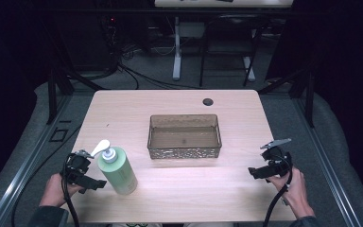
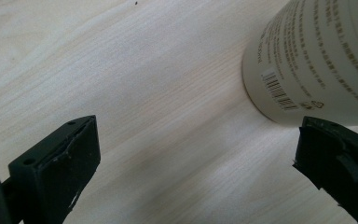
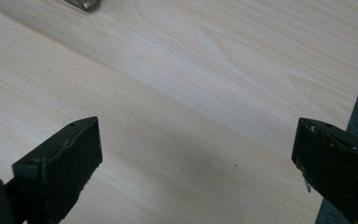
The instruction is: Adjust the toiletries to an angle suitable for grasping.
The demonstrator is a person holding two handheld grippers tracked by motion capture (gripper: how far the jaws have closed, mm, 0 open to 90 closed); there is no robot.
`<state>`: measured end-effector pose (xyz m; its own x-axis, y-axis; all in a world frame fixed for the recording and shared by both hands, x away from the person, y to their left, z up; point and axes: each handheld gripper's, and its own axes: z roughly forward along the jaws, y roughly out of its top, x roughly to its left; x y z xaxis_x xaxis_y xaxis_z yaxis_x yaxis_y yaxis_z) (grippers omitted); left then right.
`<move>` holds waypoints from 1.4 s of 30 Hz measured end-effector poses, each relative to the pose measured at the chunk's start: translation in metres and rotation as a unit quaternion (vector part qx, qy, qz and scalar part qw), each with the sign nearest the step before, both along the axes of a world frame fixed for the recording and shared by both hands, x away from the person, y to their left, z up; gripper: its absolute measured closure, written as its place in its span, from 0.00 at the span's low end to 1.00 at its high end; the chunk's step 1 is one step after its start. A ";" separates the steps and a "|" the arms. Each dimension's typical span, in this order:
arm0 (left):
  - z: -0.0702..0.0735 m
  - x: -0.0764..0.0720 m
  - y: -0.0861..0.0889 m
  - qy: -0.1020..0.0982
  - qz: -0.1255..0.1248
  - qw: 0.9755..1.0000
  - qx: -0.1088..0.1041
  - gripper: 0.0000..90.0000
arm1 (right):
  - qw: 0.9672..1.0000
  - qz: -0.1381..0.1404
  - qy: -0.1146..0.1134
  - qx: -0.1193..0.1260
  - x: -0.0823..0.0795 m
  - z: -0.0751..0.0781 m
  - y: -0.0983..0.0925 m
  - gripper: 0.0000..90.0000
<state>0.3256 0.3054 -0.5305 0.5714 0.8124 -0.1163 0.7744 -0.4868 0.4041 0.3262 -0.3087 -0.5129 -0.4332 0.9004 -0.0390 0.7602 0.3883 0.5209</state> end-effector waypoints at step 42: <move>0.082 -0.016 -0.008 0.002 -0.075 0.997 0.025 0.00 | 0.999 0.015 0.027 -0.019 0.004 -0.005 0.001 0.03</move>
<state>0.3093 0.2975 -0.4482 0.6859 0.7233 -0.0797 0.6934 -0.6164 0.3731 0.3299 -0.3078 -0.5181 -0.4623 0.8854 -0.0478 0.7747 0.4295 0.4641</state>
